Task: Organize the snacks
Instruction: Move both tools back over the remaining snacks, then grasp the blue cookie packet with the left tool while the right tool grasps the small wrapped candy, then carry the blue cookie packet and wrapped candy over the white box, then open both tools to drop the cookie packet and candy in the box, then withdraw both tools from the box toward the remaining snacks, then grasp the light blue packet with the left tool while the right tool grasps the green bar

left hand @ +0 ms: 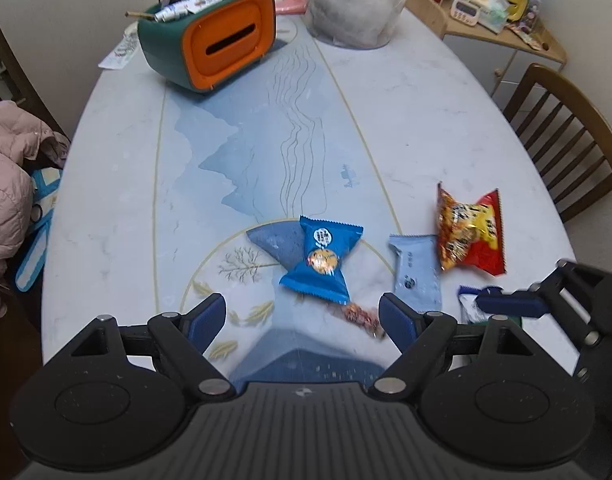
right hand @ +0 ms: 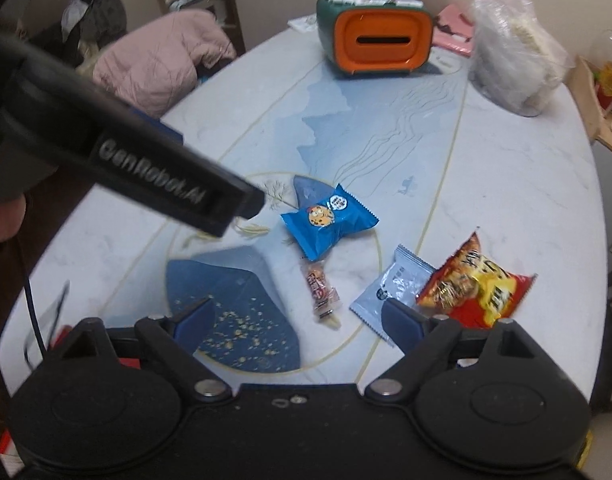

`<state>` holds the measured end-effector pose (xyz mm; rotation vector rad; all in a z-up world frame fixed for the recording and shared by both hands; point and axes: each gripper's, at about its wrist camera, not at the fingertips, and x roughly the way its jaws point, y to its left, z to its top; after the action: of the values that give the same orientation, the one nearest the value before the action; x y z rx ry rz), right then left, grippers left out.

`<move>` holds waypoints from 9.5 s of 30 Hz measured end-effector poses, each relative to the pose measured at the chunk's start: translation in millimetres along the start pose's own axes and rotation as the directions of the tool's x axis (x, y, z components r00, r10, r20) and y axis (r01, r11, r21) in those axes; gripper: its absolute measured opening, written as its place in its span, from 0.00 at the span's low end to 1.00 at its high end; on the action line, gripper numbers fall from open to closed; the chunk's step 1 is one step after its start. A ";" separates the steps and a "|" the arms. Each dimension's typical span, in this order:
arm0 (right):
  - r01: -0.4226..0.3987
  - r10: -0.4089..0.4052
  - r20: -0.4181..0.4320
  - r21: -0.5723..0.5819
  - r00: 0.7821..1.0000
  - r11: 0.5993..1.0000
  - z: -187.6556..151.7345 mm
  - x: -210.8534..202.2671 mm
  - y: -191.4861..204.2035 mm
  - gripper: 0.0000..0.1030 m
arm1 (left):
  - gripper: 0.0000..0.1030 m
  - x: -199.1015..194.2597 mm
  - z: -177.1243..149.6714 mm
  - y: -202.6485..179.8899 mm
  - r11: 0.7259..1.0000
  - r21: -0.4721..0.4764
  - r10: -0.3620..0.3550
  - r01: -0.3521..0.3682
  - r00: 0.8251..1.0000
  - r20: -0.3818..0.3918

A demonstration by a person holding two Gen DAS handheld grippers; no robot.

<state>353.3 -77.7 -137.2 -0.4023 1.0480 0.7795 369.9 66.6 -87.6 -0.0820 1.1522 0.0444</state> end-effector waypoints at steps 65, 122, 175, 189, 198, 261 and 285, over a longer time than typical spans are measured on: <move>-0.022 0.022 0.010 0.009 1.000 1.000 12.1 15.5 8.0 0.16 | 0.49 27.0 3.7 34.3 0.987 -0.159 -0.013 0.005 0.998 -0.054; -0.058 0.058 0.004 0.128 0.998 0.990 -177.5 -112.9 134.3 0.16 | 0.49 -123.1 -244.1 -31.8 0.995 0.015 -0.092 0.095 0.988 -0.124; -0.032 0.066 -0.096 0.322 0.993 0.946 -213.0 -72.4 119.1 0.62 | 0.64 -38.8 -256.5 -50.1 0.989 0.036 -0.131 0.142 0.967 -0.218; -0.017 0.002 0.053 0.289 0.999 0.957 -193.9 -141.2 126.8 0.80 | 0.77 -112.8 -242.4 -40.1 0.982 0.077 -0.171 0.175 0.984 -0.053; 0.025 -0.064 0.151 0.251 0.986 0.968 -174.3 -183.1 119.2 0.91 | 0.84 -153.0 -217.1 -36.7 0.974 0.098 -0.210 0.205 0.977 0.035; 0.102 -0.149 -0.123 -0.323 0.981 0.941 -98.9 24.5 -52.7 0.75 | 0.84 116.5 12.4 -107.5 0.999 -0.013 -0.053 0.051 0.982 -0.183; 0.093 -0.138 -0.103 -0.354 0.985 0.930 -101.1 41.9 -55.5 0.43 | 0.78 158.3 15.4 -115.3 0.998 -0.058 -0.002 -0.010 0.978 -0.209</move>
<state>343.2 -163.5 -224.3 -0.8200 0.9930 0.8434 457.1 -48.0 -221.2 -0.1391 1.3618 0.0744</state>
